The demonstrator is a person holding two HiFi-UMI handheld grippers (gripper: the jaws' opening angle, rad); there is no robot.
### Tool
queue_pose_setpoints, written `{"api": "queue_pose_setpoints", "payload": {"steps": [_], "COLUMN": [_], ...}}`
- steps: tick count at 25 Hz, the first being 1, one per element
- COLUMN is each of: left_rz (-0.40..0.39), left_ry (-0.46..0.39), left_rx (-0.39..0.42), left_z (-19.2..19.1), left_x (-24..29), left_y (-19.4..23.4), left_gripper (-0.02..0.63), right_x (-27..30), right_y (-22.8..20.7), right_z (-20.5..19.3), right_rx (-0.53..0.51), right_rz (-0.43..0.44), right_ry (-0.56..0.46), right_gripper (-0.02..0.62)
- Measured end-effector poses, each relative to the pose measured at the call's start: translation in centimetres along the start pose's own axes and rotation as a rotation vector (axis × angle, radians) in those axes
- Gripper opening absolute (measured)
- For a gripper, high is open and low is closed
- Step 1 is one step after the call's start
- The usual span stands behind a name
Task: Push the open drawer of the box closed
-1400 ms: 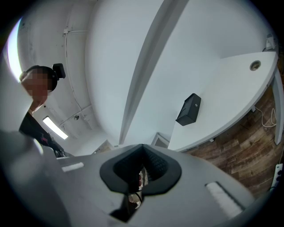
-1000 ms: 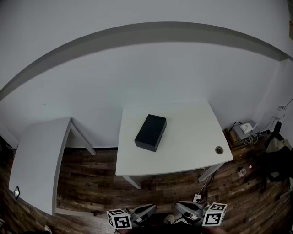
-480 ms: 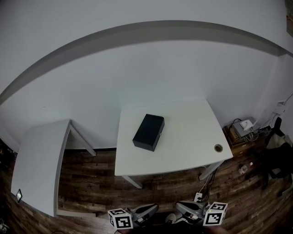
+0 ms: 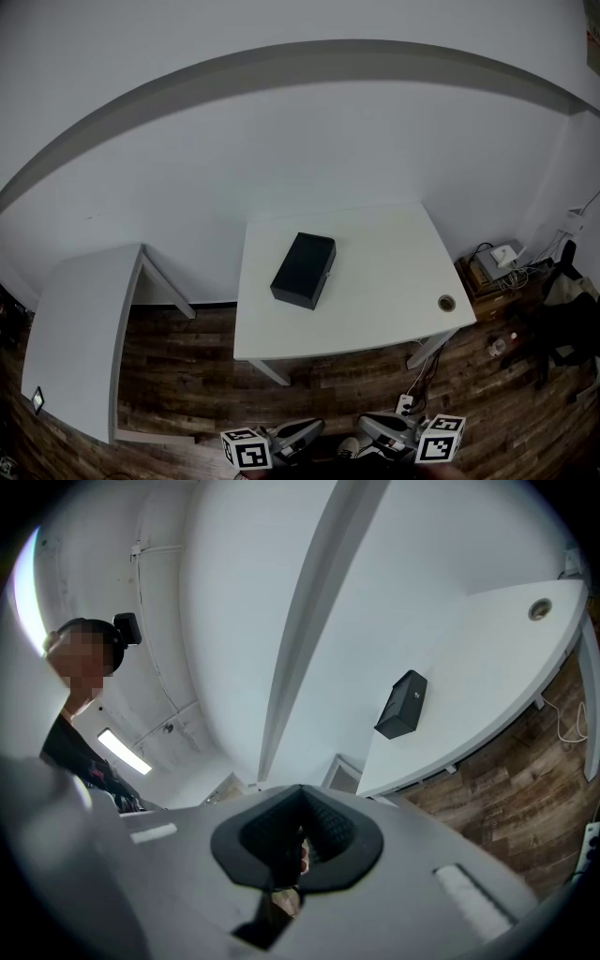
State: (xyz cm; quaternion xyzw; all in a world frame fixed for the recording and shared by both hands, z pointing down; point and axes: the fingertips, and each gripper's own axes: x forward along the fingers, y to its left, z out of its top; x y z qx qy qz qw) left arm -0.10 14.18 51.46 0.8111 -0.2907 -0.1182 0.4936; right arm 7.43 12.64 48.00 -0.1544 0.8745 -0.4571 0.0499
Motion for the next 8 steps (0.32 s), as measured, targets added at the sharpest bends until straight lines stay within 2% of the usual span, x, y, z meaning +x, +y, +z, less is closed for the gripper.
{"api": "queue_pose_setpoints", "payload": {"steps": [8], "left_rz": [0.017], "left_ry": [-0.006], "left_rx": [-0.004], "left_z": [0.24], "left_x": [-0.75], "left_y": [0.03], "left_gripper": [-0.002], "right_x": [0.63], "right_y": [0.27], "right_z": [-0.21], "right_rx": [-0.001], "right_rz": [0.006], "right_ry": [0.006], "right_gripper": [0.003]}}
